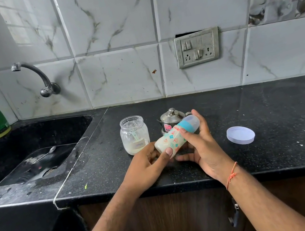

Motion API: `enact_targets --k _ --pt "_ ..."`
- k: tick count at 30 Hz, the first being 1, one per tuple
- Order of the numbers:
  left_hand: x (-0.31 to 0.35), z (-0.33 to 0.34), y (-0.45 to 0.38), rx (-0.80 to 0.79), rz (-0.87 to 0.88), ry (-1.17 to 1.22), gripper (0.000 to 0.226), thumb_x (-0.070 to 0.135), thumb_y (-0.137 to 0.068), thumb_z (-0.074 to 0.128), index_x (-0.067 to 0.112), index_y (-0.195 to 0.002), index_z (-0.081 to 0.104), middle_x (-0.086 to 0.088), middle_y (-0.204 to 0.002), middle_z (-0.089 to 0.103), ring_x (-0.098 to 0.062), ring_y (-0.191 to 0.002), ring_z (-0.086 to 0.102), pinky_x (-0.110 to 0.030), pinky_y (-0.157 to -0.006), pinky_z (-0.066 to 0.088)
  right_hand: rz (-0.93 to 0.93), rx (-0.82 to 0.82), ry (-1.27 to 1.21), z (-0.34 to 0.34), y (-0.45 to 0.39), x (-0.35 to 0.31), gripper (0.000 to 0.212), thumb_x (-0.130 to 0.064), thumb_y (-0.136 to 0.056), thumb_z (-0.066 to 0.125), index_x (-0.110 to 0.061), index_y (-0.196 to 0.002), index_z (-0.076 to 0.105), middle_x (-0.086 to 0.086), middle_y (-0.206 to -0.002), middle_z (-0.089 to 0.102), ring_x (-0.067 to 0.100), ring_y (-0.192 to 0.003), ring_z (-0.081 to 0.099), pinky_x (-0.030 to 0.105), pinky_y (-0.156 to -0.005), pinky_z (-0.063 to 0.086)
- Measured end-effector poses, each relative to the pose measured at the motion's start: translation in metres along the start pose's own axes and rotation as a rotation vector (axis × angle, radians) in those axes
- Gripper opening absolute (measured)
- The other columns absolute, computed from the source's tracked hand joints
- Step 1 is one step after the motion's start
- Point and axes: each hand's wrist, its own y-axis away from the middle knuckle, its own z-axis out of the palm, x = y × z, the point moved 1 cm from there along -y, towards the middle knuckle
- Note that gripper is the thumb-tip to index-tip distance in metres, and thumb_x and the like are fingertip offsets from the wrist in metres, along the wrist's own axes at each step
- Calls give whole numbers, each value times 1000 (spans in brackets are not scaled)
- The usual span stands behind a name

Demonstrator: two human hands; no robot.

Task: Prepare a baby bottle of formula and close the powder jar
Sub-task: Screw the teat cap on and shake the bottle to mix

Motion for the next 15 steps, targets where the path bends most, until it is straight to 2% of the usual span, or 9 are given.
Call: enact_targets --k 2,3,5,7,8,13,15 --pt "2 -1 1 -42 0 -52 51 72 -101 61 28 -126 68 8 -106 86 -2 -99 80 -26 -85 54 -3 -45 -10 -4 1 0 73 -17 -102 69 -57 -151 33 -3 -123 77 31 -107 76 49 -79 63" --pt "3 -1 1 -56 0 -74 53 74 -104 53 26 -121 70 5 -100 86 0 -92 77 -27 -84 53 -2 -78 -12 -5 2 0 78 -15 -101 70 -58 -152 30 1 -126 77 33 -109 75 49 -80 63" --pt "4 -2 1 -72 -21 -83 66 78 -105 37 24 -112 74 4 -92 86 -5 -84 72 -29 -85 53 1 -134 3 -5 4 0 92 -15 -97 74 -63 -154 22 13 -135 72 38 -117 71 53 -85 62" --pt "4 -2 -1 -100 -43 -110 82 86 -97 24 25 -112 77 6 -91 86 -12 -86 69 -32 -89 54 3 -151 22 -1 6 -2 101 -12 -95 77 -64 -156 16 18 -134 72 39 -118 70 62 -93 58" --pt "5 -2 -1 -110 -43 -112 84 87 -95 21 26 -111 78 6 -90 86 -11 -86 67 -32 -90 53 3 -147 30 0 5 -1 102 -11 -94 76 -64 -157 14 18 -132 73 38 -115 71 63 -95 57" --pt "7 1 1 -68 -12 -148 77 79 -105 19 29 -101 78 9 -92 84 5 -74 63 -22 -81 49 26 -139 -39 -1 7 -5 100 -11 -91 76 -63 -156 20 16 -130 74 36 -109 75 60 -85 63" --pt "5 1 1 -18 16 -181 76 84 -104 21 31 -102 75 14 -97 82 6 -77 65 -24 -82 50 2 -56 -80 1 6 -6 93 -12 -94 75 -58 -157 24 12 -127 76 36 -110 76 53 -78 65"
